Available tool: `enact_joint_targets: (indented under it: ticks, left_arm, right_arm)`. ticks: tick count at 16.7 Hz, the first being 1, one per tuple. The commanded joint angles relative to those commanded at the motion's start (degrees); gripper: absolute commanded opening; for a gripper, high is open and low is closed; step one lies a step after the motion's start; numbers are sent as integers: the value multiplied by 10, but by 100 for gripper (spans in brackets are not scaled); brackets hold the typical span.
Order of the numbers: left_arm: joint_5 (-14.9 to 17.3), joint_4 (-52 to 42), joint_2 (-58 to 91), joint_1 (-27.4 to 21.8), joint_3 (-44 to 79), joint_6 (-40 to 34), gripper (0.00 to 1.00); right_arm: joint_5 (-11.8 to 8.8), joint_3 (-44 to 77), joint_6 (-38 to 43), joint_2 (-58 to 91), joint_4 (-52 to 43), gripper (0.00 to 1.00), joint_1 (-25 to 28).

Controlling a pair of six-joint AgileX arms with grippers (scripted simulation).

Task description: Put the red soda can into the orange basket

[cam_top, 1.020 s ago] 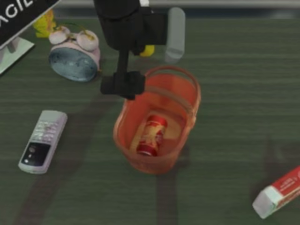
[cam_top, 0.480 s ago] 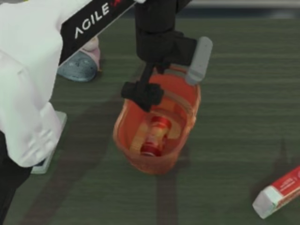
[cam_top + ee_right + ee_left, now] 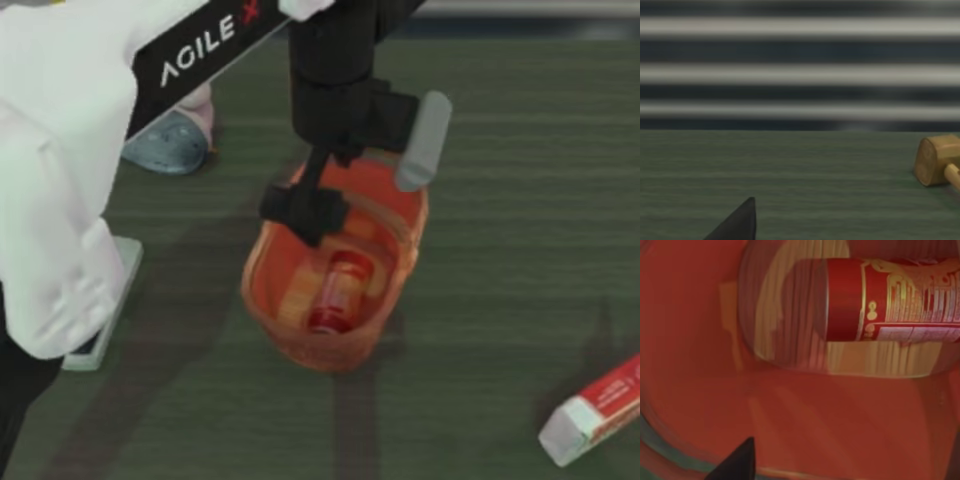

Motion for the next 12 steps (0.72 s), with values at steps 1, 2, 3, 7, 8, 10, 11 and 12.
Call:
enact_joint_targets:
  ticks: [1,2,3,7,8,10,11,12]
  left_arm:
    - [0,10,-3,0,-13,0,100]
    - [0,18,-6,0,-24,0,100]
    - [0,23,-7,0,-30,0,100]
    - [0,23,-7,0,-31,0,92]
    - [0,23,-7,0,-31,0,85]
    - [0,23,-7,0,-31,0,70]
    - [0,23,-7,0,-31,0,62]
    - [0,23,-7,0,-31,0,55]
  right_arm:
    - [0,0,0,0,0,100,0]
    - [0,0,0,0,0,100,0]
    - [0,0,0,0,0,100,0]
    - [0,0,0,0,0,100,0]
    - [0,0,0,0,0,100,0]
    - [0,0,0,0,0,100,0]
    - [0,0,0,0,0,100,0]
    - [0,0,0,0,0,100,0]
